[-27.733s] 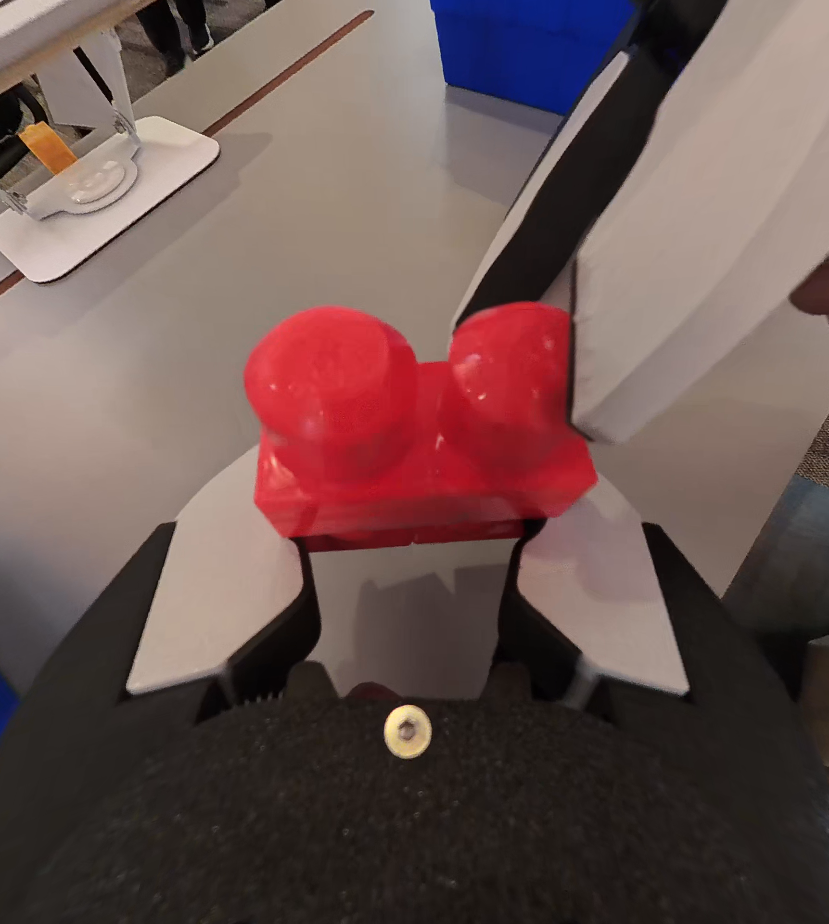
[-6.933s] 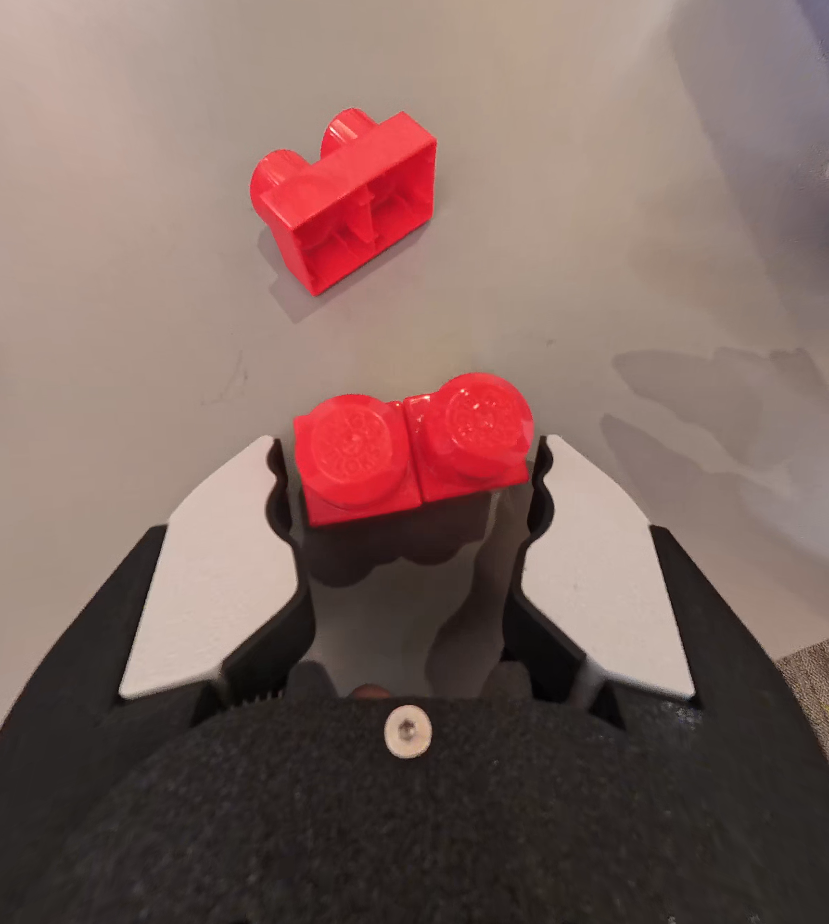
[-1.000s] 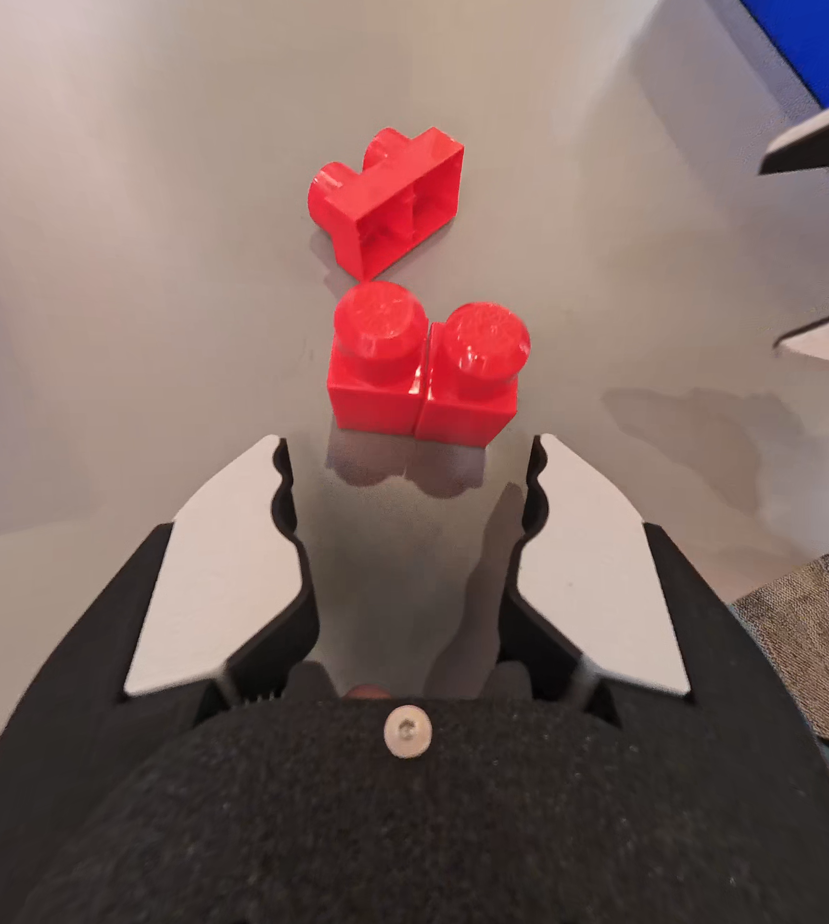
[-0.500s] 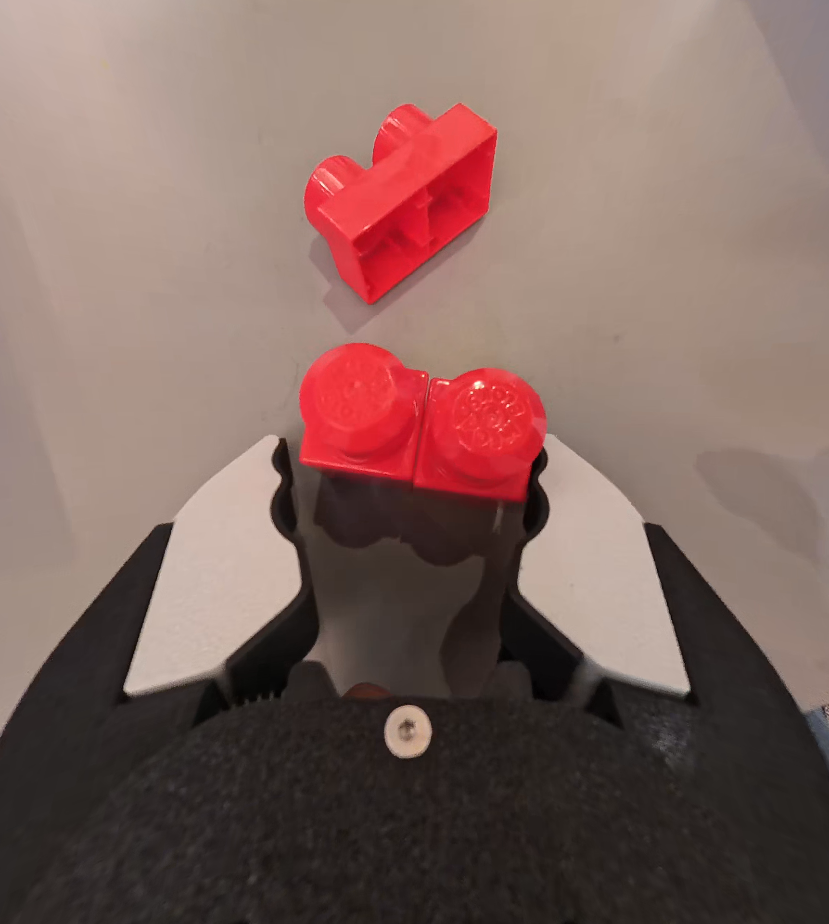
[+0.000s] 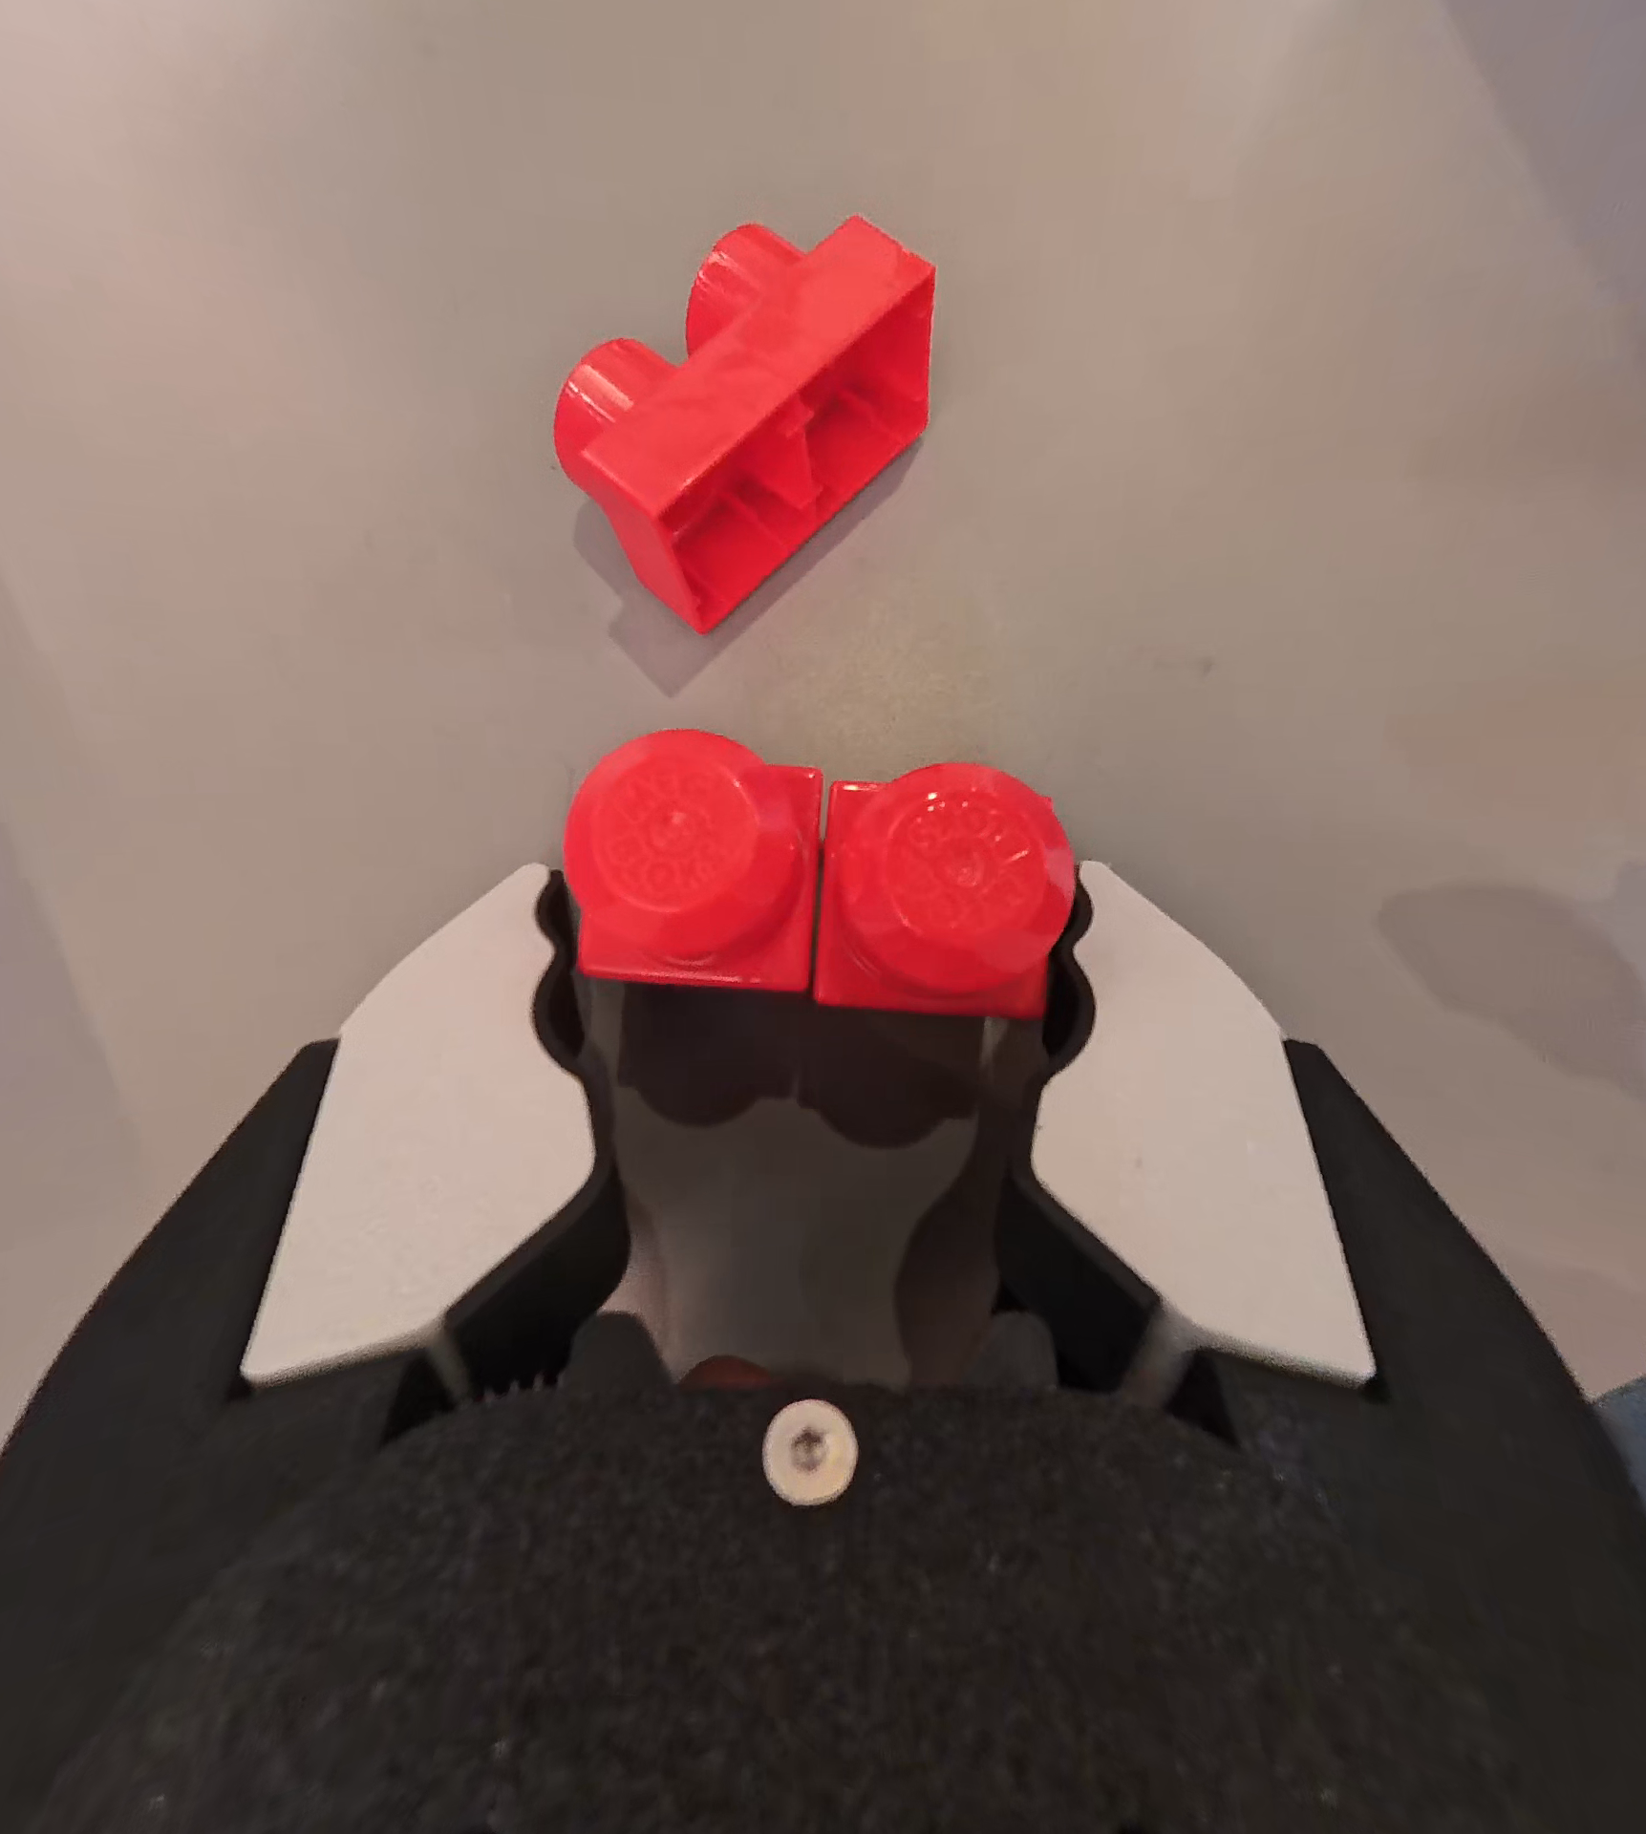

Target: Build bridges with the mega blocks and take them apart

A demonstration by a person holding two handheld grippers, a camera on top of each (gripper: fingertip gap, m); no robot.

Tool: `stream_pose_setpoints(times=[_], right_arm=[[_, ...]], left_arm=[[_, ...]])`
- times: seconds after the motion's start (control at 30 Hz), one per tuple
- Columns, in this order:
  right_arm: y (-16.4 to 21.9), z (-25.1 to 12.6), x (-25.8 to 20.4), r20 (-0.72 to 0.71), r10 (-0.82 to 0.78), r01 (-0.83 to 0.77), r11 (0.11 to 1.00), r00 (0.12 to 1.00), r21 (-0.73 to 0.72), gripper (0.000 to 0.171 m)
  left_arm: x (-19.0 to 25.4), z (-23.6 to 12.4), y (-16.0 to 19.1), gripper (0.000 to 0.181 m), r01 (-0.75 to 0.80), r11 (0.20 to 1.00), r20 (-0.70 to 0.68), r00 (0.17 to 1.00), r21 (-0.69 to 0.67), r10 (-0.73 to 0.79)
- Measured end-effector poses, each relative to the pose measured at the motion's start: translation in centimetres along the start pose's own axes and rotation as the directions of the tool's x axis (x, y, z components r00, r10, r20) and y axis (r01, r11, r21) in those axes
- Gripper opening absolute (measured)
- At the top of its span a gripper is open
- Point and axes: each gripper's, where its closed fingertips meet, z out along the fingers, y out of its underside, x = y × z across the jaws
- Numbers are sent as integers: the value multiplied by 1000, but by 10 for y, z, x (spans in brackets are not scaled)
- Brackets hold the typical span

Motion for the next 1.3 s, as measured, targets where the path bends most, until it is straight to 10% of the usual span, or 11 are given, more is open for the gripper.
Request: stream_pose_setpoints(times=[1.3], right_arm=[[1, -3, -4, 20, 1, 0, 1000, 1000, -17, 46]], left_arm=[[-5, 0, -11, 91, -19, 1000, 21, 1000, 6, 19]])
